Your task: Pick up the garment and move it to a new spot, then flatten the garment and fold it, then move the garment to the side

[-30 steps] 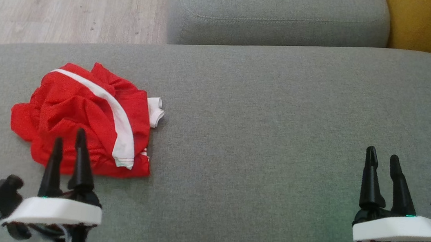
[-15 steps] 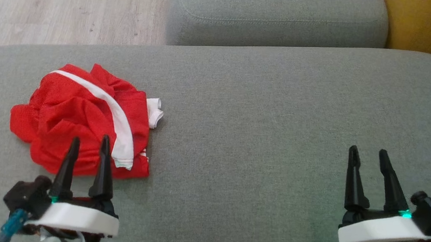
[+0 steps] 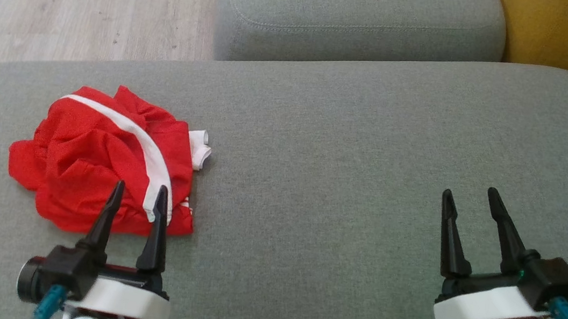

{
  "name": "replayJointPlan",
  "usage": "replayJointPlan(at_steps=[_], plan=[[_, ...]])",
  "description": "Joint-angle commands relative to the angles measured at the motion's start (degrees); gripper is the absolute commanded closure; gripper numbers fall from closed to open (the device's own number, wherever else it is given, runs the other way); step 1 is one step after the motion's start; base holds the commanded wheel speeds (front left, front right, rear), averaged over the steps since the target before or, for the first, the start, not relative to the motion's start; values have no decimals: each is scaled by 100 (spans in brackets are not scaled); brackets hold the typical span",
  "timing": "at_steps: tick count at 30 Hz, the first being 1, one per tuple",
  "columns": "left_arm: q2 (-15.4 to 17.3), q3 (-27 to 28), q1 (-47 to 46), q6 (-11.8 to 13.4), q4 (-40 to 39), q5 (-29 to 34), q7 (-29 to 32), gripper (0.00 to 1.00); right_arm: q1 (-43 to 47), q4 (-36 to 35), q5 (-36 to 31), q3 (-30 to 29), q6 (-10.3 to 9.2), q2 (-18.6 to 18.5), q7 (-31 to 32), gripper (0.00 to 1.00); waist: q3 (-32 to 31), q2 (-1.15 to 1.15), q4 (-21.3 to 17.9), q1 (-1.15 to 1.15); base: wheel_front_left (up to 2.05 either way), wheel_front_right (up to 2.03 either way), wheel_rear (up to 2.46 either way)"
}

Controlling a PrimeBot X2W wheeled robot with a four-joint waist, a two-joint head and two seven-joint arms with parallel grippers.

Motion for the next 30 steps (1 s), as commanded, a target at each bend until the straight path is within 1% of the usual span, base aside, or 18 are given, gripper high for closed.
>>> replayJointPlan(at_steps=[1, 11, 16, 17, 19, 22, 24, 26, 30], plan=[[115, 73, -151, 107, -186, 259, -96, 0, -291, -262, -286, 160, -4, -46, -104, 0, 4, 0, -2, 0, 0, 0, 0], [309, -257, -212, 479, -93, 1139, -264, 0, -291, -366, -1106, 253, -4, -49, -272, 0, 25, 0, -5, 0, 0, 0, 0], [267, -279, -202, 547, -107, 1189, -331, 0, -286, -446, -1118, 259, -4, -50, -340, 0, 42, 0, 0, 0, 0, 0, 0], [214, -237, -184, 538, -135, 1115, -348, 0, -265, -452, -978, 241, -4, -51, -357, 0, 47, 0, 3, 0, 0, 0, 0], [83, -83, -127, 484, -196, 911, -381, 0, -213, -399, -461, 146, -4, -51, -390, 0, 51, 0, 7, 0, 0, 0, 0], [-42, 130, -24, 326, -233, 752, -432, 0, -175, -292, 82, 195, -4, -52, -441, 0, 58, 0, 3, 0, 0, 0, 0], [-127, 287, 43, 224, -218, 673, -464, 0, -146, -235, 259, 286, -4, -53, -473, 0, 53, 0, -1, 0, 0, 0, 0], [-205, 451, 88, 110, -172, 515, -464, 0, -92, -108, 600, 347, -4, -53, -473, 0, 46, 0, -3, 0, 0, 0, 0], [-312, 652, 161, -89, -15, 345, -464, 0, -48, 149, 958, 467, -4, -53, -473, 0, 26, 0, -9, 0, 0, 0, 0]])
